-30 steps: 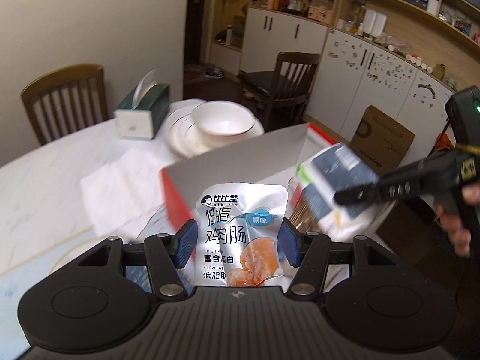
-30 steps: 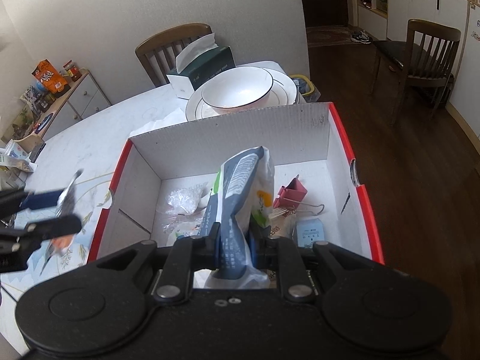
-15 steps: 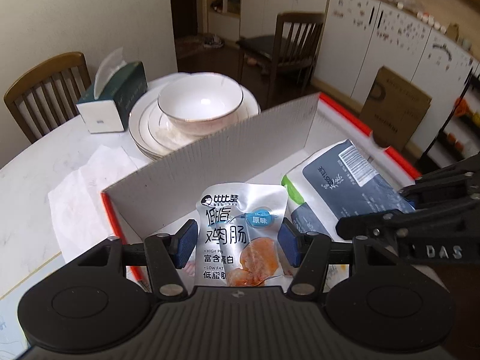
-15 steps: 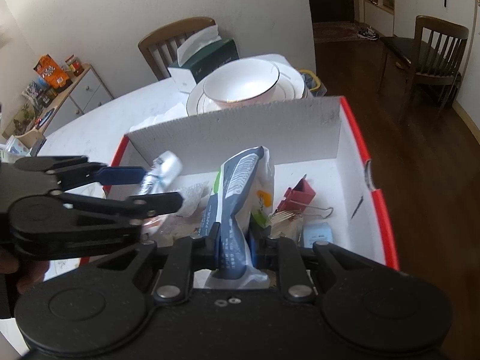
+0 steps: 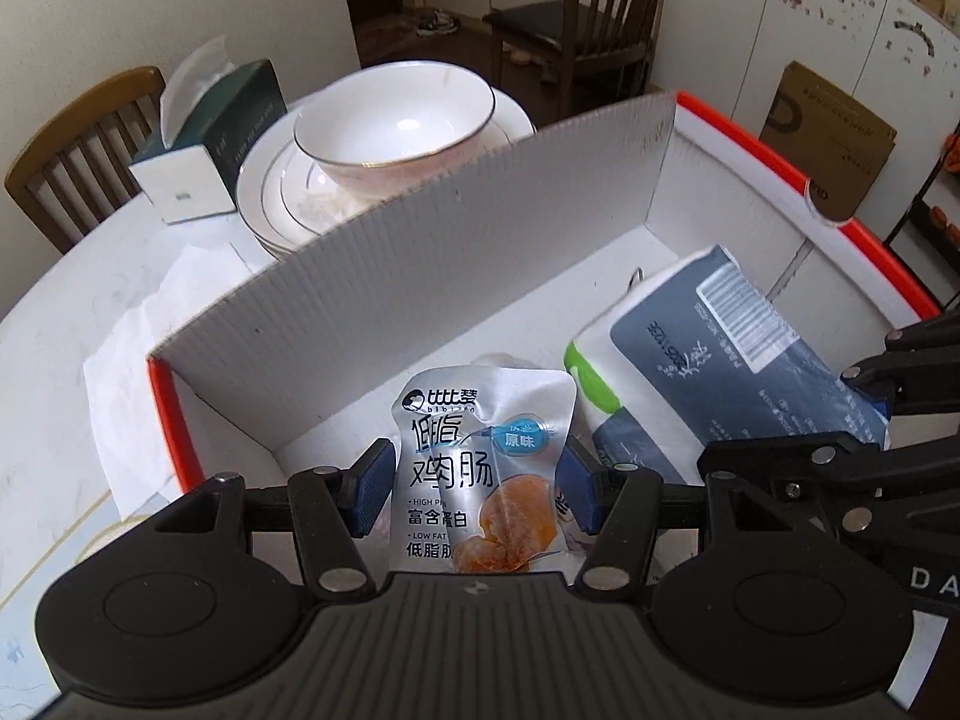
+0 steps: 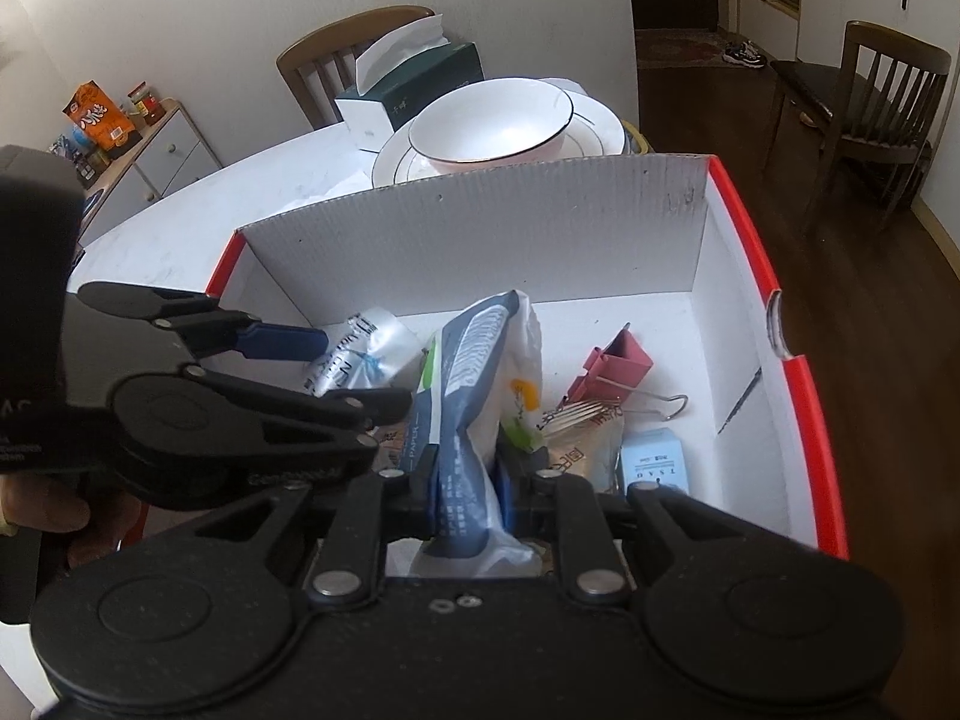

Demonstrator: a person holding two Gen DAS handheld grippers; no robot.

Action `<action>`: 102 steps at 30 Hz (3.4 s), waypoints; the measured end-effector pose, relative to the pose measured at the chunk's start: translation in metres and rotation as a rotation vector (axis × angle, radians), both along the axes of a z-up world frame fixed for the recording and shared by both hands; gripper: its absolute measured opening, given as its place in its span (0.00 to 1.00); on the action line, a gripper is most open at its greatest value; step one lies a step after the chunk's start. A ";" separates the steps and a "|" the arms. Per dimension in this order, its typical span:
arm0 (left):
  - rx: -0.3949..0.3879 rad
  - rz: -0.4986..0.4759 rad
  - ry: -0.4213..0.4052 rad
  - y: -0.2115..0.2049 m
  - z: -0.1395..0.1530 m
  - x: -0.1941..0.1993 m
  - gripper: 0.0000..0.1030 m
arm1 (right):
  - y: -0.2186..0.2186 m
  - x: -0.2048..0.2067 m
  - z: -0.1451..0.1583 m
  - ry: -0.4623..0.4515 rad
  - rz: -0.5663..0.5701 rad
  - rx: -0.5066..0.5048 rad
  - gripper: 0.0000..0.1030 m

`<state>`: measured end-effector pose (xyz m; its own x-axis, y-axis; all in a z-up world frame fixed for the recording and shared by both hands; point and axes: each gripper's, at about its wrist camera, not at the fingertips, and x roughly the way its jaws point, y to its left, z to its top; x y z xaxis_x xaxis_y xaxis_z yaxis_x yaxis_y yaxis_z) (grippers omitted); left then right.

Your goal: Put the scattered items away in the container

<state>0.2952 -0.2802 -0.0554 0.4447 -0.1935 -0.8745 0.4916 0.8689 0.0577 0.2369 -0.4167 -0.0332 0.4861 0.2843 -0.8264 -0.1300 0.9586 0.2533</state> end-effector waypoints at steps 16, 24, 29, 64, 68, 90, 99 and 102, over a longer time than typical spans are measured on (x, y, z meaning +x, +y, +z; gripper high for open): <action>-0.031 0.025 0.008 0.001 0.001 -0.004 0.57 | -0.011 0.002 0.002 0.009 -0.017 0.021 0.40; -0.060 0.031 -0.021 0.005 0.011 -0.014 0.68 | -0.016 -0.003 0.012 -0.017 -0.016 0.021 0.56; -0.088 0.057 -0.036 0.012 0.019 -0.019 0.72 | -0.019 -0.009 0.020 -0.032 -0.010 0.023 0.61; -0.263 0.186 -0.149 0.071 0.071 -0.113 0.81 | -0.017 -0.065 0.063 -0.229 0.065 0.036 0.85; -0.256 0.197 -0.150 0.072 0.071 -0.120 0.88 | -0.015 -0.073 0.065 -0.252 0.067 0.017 0.89; -0.262 0.222 -0.147 0.085 0.065 -0.150 0.98 | 0.000 -0.109 0.061 -0.321 0.060 -0.051 0.99; -0.281 0.204 -0.140 0.083 0.064 -0.154 0.98 | 0.003 -0.115 0.059 -0.312 0.053 -0.048 0.99; -0.282 0.198 -0.138 0.081 0.063 -0.155 0.98 | 0.004 -0.116 0.059 -0.308 0.053 -0.045 0.99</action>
<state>0.1406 -0.1988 0.0078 0.6077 -0.3164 -0.7284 0.3164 0.9377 -0.1433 0.1205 -0.4131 0.0253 0.7010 0.2829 -0.6546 -0.2445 0.9576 0.1520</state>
